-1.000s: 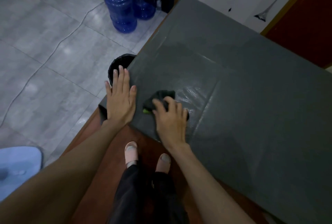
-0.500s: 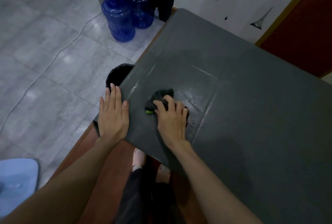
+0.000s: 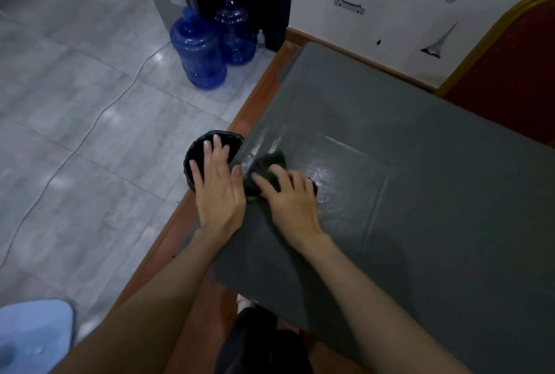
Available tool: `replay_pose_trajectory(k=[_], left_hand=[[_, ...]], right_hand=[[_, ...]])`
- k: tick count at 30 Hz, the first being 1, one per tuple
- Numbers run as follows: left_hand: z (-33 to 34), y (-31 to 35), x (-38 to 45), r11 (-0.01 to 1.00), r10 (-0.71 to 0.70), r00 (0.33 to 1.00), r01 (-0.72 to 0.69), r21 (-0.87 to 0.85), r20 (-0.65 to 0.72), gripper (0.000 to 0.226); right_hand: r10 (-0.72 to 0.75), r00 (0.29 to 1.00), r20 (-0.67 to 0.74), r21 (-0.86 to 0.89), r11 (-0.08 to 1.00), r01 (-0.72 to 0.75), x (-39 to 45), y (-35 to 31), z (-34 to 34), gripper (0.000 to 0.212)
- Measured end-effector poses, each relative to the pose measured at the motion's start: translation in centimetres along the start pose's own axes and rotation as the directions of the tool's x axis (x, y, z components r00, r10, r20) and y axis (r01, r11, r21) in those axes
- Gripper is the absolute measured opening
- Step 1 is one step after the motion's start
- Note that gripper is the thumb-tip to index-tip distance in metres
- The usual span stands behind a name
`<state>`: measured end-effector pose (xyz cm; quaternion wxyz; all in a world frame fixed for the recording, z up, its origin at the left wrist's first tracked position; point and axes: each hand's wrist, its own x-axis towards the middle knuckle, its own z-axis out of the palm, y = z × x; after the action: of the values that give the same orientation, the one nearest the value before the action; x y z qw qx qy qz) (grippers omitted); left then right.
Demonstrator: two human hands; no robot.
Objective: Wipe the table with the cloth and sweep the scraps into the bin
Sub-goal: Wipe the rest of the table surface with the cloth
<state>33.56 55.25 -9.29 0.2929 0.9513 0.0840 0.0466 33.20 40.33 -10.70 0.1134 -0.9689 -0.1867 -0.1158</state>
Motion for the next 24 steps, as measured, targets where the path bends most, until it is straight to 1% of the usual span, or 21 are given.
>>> replay_pose_trajectory(k=[2, 4, 5, 6, 7, 8, 9, 10, 11, 12, 13, 14, 15, 16, 17, 19, 20, 21, 22, 23, 24], left_hand=[[0.5, -0.4, 1.0, 0.999, -0.029, 0.997, 0.027, 0.031, 0.077, 0.063], [0.6, -1.0, 0.8, 0.998, -0.044, 0.992, 0.038, 0.053, 0.115, 0.067], [0.6, -1.2, 0.7, 0.998, -0.042, 0.992, 0.035, 0.059, 0.122, 0.069], [0.6, -1.2, 0.5, 0.997, -0.046, 0.991, 0.039, 0.064, 0.128, 0.071], [0.6, -1.2, 0.5, 0.996, -0.061, 0.989, 0.052, 0.066, 0.133, 0.075], [0.7, -1.1, 0.6, 0.995, -0.085, 0.987, 0.078, 0.060, 0.133, 0.079], [0.9, -0.9, 1.0, 0.992, -0.123, 0.986, 0.119, 0.038, 0.116, 0.083], [1.1, -0.6, 1.5, 0.986, -0.164, 0.983, 0.165, -0.002, 0.084, 0.085], [1.3, -0.3, 2.5, 0.981, -0.188, 0.981, 0.191, -0.048, 0.049, 0.085], [1.6, 0.1, 3.7, 0.979, -0.186, 0.982, 0.187, -0.085, 0.023, 0.082], [1.9, 0.4, 4.9, 0.981, -0.161, 0.987, 0.163, -0.102, 0.024, 0.078], [2.3, 0.6, 6.1, 0.987, -0.118, 0.992, 0.123, -0.101, 0.053, 0.073], [2.7, 0.7, 7.0, 0.992, -0.073, 0.992, 0.082, -0.091, 0.103, 0.068], [3.2, 0.5, 7.6, 0.995, -0.046, 0.986, 0.060, -0.082, 0.159, 0.066], [3.5, 0.3, 7.8, 0.996, -0.042, 0.978, 0.058, -0.073, 0.203, 0.066], [3.4, -0.3, 7.5, 0.998, -0.043, 0.972, 0.050, -0.027, 0.233, 0.070], [3.3, -0.4, 7.3, 0.999, -0.037, 0.970, 0.038, 0.000, 0.239, 0.073], [3.1, -0.3, 7.1, 0.999, -0.041, 0.966, 0.036, 0.022, 0.254, 0.076], [2.9, 0.0, 7.1, 0.998, -0.058, 0.961, 0.050, 0.037, 0.272, 0.078], [2.8, 0.4, 7.5, 0.996, -0.090, 0.954, 0.081, 0.043, 0.285, 0.080], [2.8, 0.9, 7.9, 0.992, -0.127, 0.951, 0.121, 0.036, 0.283, 0.081]], right_hand=[[-0.002, 1.000, -0.018, -0.051, 0.999, 0.001, 0.8, 3.6, -0.2, 0.051], [0.228, 0.973, -0.040, -0.129, 0.964, -0.231, 0.8, 9.5, -1.5, 0.044], [0.412, 0.906, -0.092, -0.126, 0.898, -0.421, 0.9, 12.4, -2.6, 0.038], [0.601, 0.782, -0.165, -0.075, 0.783, -0.618, 1.3, 14.9, -3.5, 0.032], [0.741, 0.634, -0.222, 0.004, 0.651, -0.759, 1.9, 16.3, -3.8, 0.028], [0.818, 0.510, -0.265, 0.062, 0.543, -0.838, 3.0, 16.1, -3.6, 0.026], [0.827, 0.502, -0.254, 0.092, 0.537, -0.838, 4.3, 14.8, -3.1, 0.026], [0.762, 0.604, -0.235, 0.124, 0.639, -0.759, 5.6, 12.5, -2.5, 0.026], [0.638, 0.741, -0.212, 0.188, 0.770, -0.610, 6.8, 9.7, -1.8, 0.026], [0.469, 0.863, -0.186, 0.226, 0.876, -0.427, 7.6, 6.9, -1.0, 0.026], [0.247, 0.958, -0.143, 0.157, 0.962, -0.225, 8.0, 4.5, -0.1, 0.028], [0.053, 0.996, -0.077, 0.093, 0.995, -0.046, 8.2, 3.2, 0.4, 0.029], [-0.071, 0.996, -0.051, 0.051, 0.996, 0.074, 8.7, 3.7, 0.7, 0.029], [-0.107, 0.993, -0.046, 0.034, 0.993, 0.109, 9.3, 5.3, 0.5, 0.028], [-0.082, 0.995, -0.049, 0.002, 0.997, 0.082, 9.5, 7.4, 0.3, 0.027], [0.108, 0.991, -0.084, -0.079, 0.990, -0.114, 9.7, 11.9, -0.3, 0.027], [0.275, 0.954, -0.118, -0.105, 0.952, -0.287, 9.8, 14.0, -0.8, 0.027], [0.467, 0.866, -0.181, -0.096, 0.867, -0.488, 10.1, 15.8, -1.3, 0.027], [0.658, 0.713, -0.242, -0.042, 0.728, -0.685, 10.8, 16.7, -1.5, 0.025], [0.774, 0.571, -0.274, 0.018, 0.598, -0.801, 11.8, 16.5, -1.7, 0.023], [0.797, 0.537, -0.275, 0.050, 0.570, -0.820, 12.9, 15.5, -1.6, 0.022]])
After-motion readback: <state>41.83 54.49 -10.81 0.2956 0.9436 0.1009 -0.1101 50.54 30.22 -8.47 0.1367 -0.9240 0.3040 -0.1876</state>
